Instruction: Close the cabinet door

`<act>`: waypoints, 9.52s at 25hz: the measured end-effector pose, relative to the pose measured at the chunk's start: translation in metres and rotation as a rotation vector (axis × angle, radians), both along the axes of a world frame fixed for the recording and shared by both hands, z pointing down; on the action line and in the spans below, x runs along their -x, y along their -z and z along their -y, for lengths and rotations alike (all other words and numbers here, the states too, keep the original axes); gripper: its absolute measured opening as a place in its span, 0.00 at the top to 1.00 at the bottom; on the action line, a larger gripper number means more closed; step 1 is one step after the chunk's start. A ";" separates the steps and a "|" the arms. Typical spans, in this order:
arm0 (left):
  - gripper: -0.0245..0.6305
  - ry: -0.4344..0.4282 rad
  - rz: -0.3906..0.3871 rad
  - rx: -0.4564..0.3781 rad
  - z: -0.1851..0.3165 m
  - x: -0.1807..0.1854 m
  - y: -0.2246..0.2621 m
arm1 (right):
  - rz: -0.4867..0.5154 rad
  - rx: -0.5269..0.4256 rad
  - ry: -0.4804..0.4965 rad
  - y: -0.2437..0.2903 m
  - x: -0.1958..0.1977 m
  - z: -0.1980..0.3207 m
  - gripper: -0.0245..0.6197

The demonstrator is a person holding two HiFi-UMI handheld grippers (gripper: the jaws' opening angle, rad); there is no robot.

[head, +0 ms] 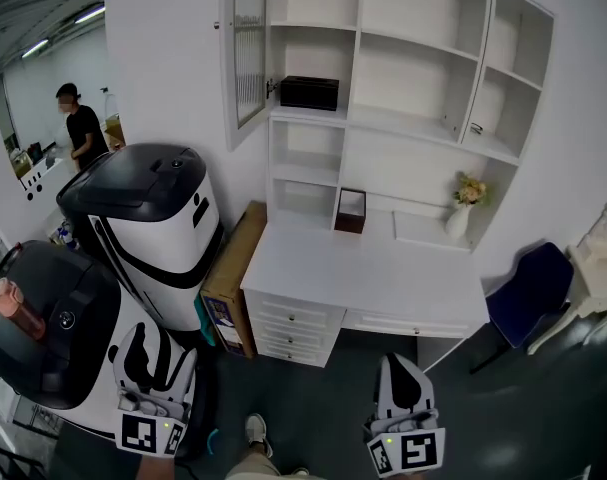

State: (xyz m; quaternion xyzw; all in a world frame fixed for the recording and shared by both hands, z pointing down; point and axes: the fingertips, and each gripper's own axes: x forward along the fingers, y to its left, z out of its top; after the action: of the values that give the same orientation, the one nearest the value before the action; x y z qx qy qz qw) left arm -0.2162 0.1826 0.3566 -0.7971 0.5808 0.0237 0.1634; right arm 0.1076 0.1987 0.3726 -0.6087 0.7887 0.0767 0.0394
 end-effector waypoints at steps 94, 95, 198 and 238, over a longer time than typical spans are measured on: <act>0.79 -0.056 0.035 -0.285 0.496 -0.070 0.123 | -0.035 -0.020 -0.004 0.032 -0.012 0.429 0.96; 0.78 -0.062 0.034 -0.286 0.495 -0.074 0.123 | -0.035 -0.023 -0.002 0.032 -0.012 0.430 0.96; 0.69 -0.152 0.574 -0.207 0.688 -0.376 0.103 | 0.053 0.072 -0.287 -0.020 -0.191 0.409 0.96; 0.96 -0.198 0.342 -0.147 0.467 -0.081 0.033 | 0.011 0.055 -0.081 0.006 -0.013 0.398 0.96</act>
State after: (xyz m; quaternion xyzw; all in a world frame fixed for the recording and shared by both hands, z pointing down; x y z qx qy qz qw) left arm -0.1349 -0.2842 0.3233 -0.8285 0.4603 -0.0536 0.3143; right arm 0.1205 -0.1989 0.3665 -0.6414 0.7650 0.0532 0.0239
